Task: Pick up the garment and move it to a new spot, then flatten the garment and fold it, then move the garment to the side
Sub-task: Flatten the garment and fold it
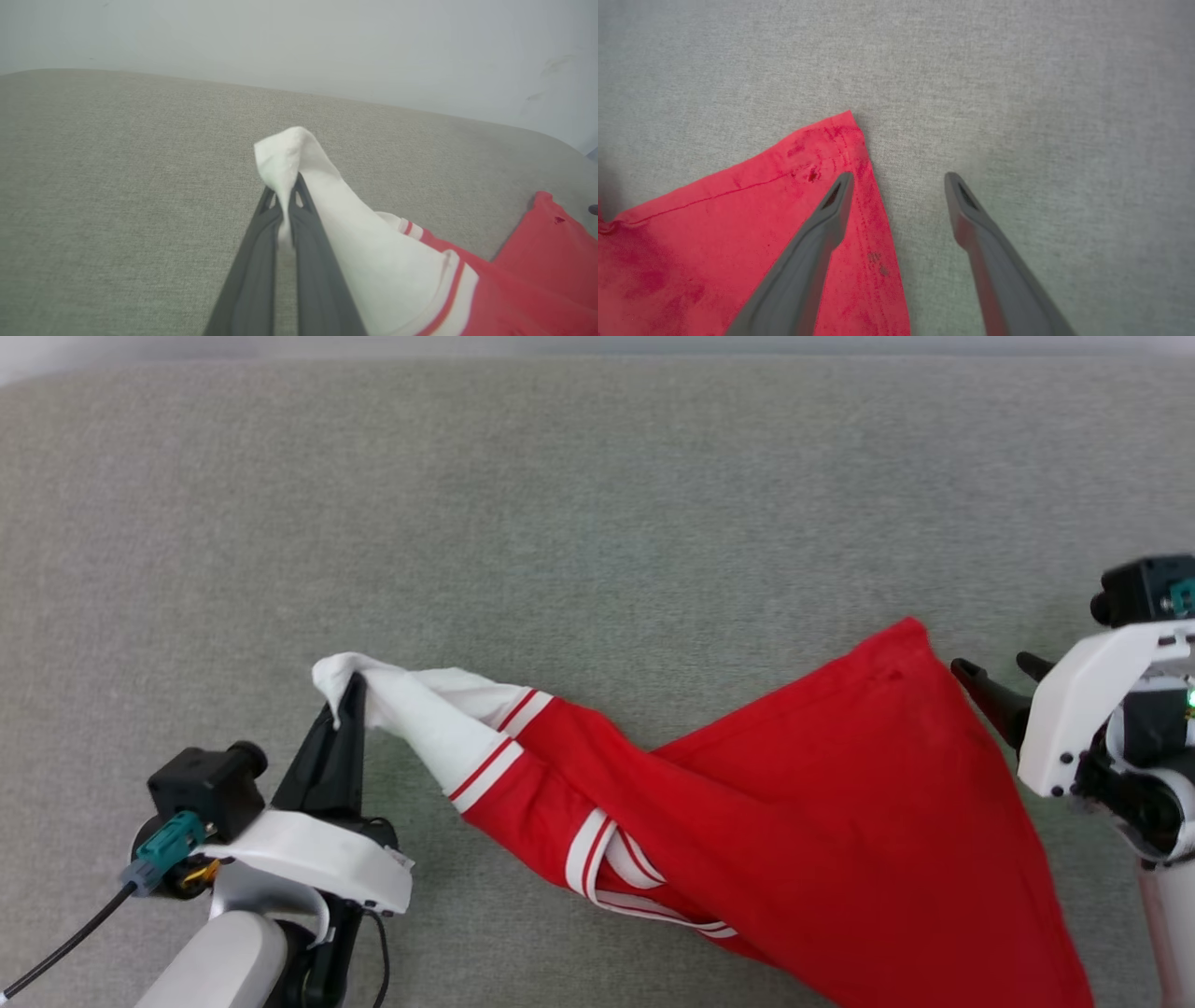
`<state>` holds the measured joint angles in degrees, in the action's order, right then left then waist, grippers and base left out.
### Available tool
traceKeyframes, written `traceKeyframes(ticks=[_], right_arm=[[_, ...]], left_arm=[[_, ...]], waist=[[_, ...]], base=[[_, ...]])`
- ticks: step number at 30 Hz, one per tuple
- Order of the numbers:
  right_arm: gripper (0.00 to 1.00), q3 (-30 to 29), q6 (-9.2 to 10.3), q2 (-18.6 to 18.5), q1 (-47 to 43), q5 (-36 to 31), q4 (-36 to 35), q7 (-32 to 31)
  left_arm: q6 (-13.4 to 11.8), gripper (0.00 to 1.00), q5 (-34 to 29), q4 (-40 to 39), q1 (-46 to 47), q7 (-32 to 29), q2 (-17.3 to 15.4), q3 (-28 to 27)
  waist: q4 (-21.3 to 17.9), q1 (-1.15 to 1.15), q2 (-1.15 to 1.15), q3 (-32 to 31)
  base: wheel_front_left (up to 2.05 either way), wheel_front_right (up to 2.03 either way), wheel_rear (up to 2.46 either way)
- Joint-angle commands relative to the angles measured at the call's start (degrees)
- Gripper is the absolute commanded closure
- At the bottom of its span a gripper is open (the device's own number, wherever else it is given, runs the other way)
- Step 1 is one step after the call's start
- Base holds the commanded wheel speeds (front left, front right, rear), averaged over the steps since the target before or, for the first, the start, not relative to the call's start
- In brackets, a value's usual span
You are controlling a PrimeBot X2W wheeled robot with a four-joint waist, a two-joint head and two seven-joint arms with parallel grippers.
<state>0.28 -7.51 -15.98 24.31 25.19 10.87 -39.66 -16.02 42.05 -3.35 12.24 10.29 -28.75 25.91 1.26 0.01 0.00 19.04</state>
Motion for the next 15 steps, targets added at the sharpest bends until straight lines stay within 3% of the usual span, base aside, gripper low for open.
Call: traceKeyframes(ticks=[1,8,11,13,14,15], right_arm=[[0.00,0.60,0.04,-0.77,2.01,0.39,0.42,-1.89],[0.00,5.44,0.03,-1.30,5.64,3.91,3.09,-13.59],[0.00,5.37,0.03,0.20,4.65,5.12,6.16,-19.90],[0.80,5.35,0.03,0.36,4.24,4.70,7.23,-22.74],[1.00,5.13,0.03,0.37,4.14,4.46,7.39,-23.47],[1.00,4.81,0.03,0.82,4.11,4.82,7.55,-24.20]], left_arm=[[0.44,1.00,-0.45,0.16,1.30,0.40,0.42,0.35],[1.91,1.00,-0.37,1.98,3.59,1.32,2.09,1.19],[2.41,1.00,-0.27,3.04,3.67,1.88,2.65,1.43],[2.69,1.00,-0.21,3.44,3.51,2.04,2.79,1.59],[2.75,1.00,-0.19,3.67,3.47,2.12,2.83,1.60],[2.81,1.00,-0.12,3.91,3.44,2.16,2.91,1.59]], waist=[[2.06,-0.01,0.00,1.90],[4.67,-0.01,0.00,3.84],[5.20,-0.01,0.00,4.07],[5.40,-0.01,0.00,4.05],[5.46,-0.01,0.00,4.01],[5.51,-0.01,0.00,3.94]], base=[[0.00,0.00,0.00],[0.00,0.00,0.00],[0.00,0.00,0.00],[0.00,0.00,0.00],[0.00,0.00,0.00],[0.00,0.00,0.00]])
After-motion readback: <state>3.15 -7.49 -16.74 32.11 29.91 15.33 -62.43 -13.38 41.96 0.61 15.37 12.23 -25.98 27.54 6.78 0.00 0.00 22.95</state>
